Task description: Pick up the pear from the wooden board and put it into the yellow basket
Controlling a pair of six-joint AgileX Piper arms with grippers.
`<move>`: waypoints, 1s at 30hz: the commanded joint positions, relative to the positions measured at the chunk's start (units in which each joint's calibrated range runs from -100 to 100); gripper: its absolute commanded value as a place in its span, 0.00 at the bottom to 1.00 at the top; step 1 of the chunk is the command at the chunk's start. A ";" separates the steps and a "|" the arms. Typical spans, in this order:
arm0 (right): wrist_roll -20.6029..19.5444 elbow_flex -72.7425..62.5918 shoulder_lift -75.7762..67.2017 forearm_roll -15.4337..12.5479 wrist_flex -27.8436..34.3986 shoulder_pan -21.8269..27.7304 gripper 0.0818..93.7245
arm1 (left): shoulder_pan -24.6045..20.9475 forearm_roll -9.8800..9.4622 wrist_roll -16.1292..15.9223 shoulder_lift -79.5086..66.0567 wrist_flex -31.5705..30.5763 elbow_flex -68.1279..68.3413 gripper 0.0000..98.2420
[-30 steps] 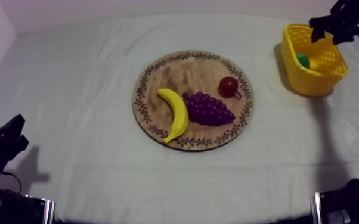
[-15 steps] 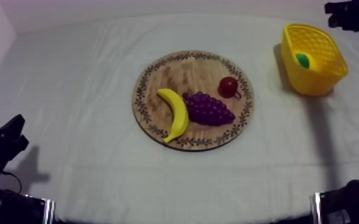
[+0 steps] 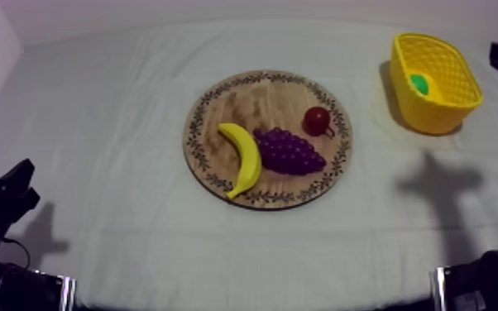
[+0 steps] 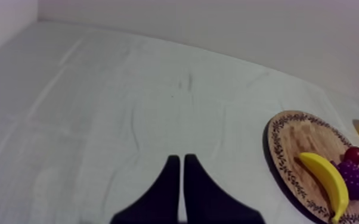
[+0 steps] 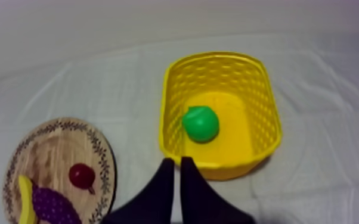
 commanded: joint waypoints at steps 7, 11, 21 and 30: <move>3.98 19.68 -22.30 -5.01 -0.56 0.47 0.01 | -0.02 -0.02 0.00 0.00 0.00 -0.02 0.00; 4.22 29.44 -31.12 -6.99 -2.36 1.07 0.00 | -0.02 -0.02 0.00 0.00 0.00 -0.02 0.00; 1.41 40.57 -42.59 -8.05 -3.94 1.37 0.00 | -0.02 -0.02 -0.01 0.00 0.00 -0.02 0.00; 10.77 45.92 -43.14 0.96 -12.20 0.42 0.01 | -0.02 -0.02 0.00 0.00 0.00 -0.02 0.00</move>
